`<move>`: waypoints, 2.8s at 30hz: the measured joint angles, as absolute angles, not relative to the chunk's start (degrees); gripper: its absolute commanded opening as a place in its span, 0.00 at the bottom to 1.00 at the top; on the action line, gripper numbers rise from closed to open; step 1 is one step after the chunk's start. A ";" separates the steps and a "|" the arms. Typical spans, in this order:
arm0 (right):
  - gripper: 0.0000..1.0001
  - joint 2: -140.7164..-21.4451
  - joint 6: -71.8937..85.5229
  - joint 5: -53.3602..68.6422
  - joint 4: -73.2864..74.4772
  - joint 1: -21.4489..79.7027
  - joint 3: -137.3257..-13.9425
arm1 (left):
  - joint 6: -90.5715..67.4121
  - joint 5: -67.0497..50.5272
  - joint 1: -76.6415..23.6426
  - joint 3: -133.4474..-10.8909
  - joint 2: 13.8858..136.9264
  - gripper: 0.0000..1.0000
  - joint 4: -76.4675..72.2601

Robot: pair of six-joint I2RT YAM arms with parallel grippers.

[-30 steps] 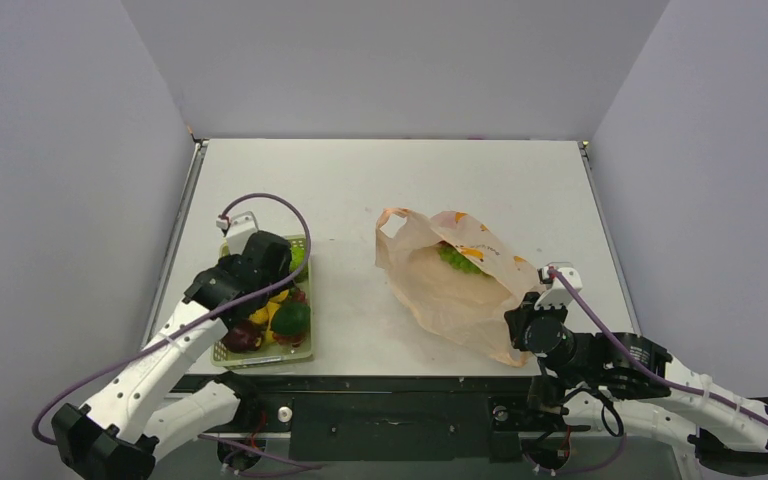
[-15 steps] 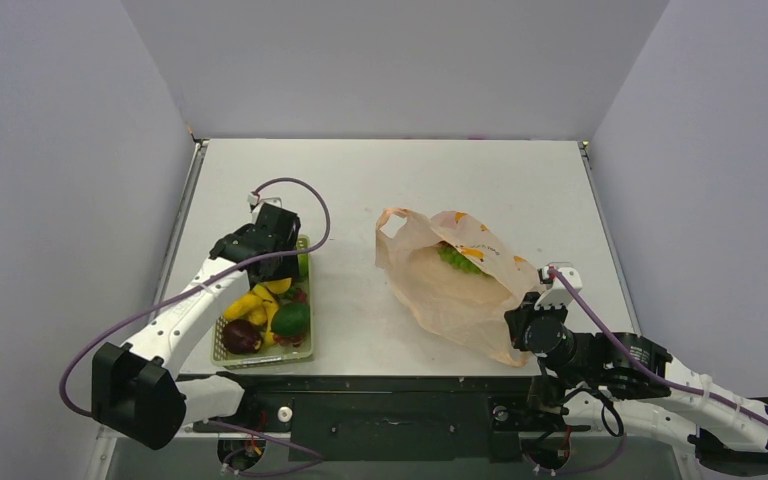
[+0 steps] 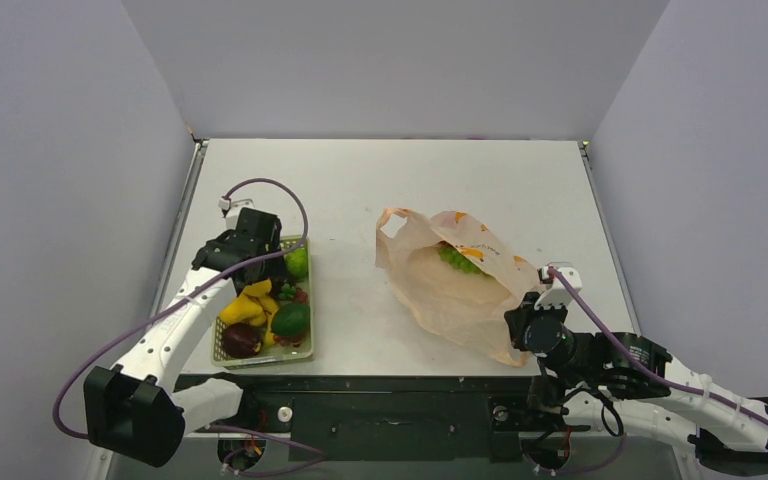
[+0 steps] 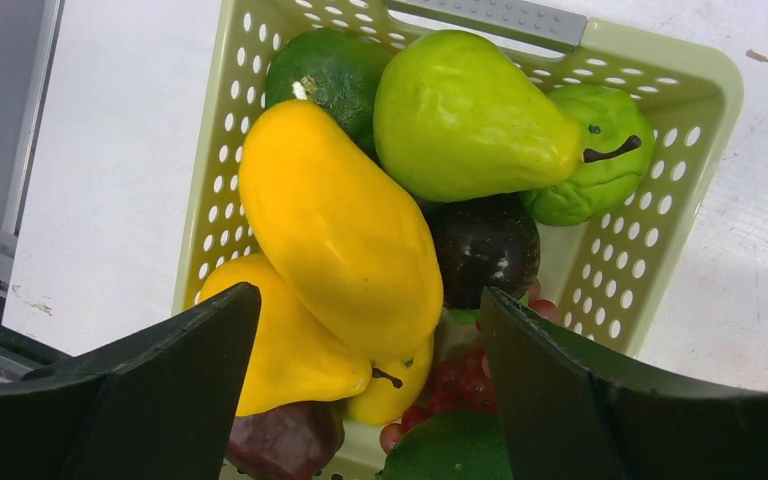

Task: Take the fake fruits out of the plastic bag

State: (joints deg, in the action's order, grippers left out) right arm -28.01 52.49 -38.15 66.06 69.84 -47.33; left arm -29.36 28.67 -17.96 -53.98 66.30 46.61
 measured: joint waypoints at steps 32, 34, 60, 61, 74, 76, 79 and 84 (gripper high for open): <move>0.00 -31.64 50.13 -34.22 64.71 69.84 -50.06 | -56.75 -9.63 -52.18 -34.09 41.63 0.76 13.04; 0.00 -31.83 50.61 -31.11 64.60 69.84 -49.43 | -56.36 -4.21 -61.10 -35.42 44.82 0.75 9.93; 0.00 -37.71 55.35 -25.34 72.88 69.91 -55.59 | -48.95 27.29 -81.43 -49.56 79.33 0.62 -7.55; 0.00 -37.80 54.81 -25.67 72.38 69.91 -56.36 | -48.93 28.60 -81.43 -49.60 80.40 0.59 -8.10; 0.00 -37.34 53.06 -26.24 70.28 69.91 -55.48 | -59.51 36.05 -75.72 -55.64 90.94 0.23 -14.20; 0.00 -36.88 52.95 -26.17 70.30 69.91 -54.78 | -59.53 35.46 -74.94 -55.22 91.22 0.32 -16.34; 0.00 -36.23 52.93 -26.22 70.81 69.91 -54.35 | -58.57 34.20 -75.09 -53.25 90.50 0.52 -19.51; 0.00 -33.58 52.69 -26.26 71.07 69.91 -53.54 | -60.01 31.09 -75.11 -49.08 87.48 0.49 -19.68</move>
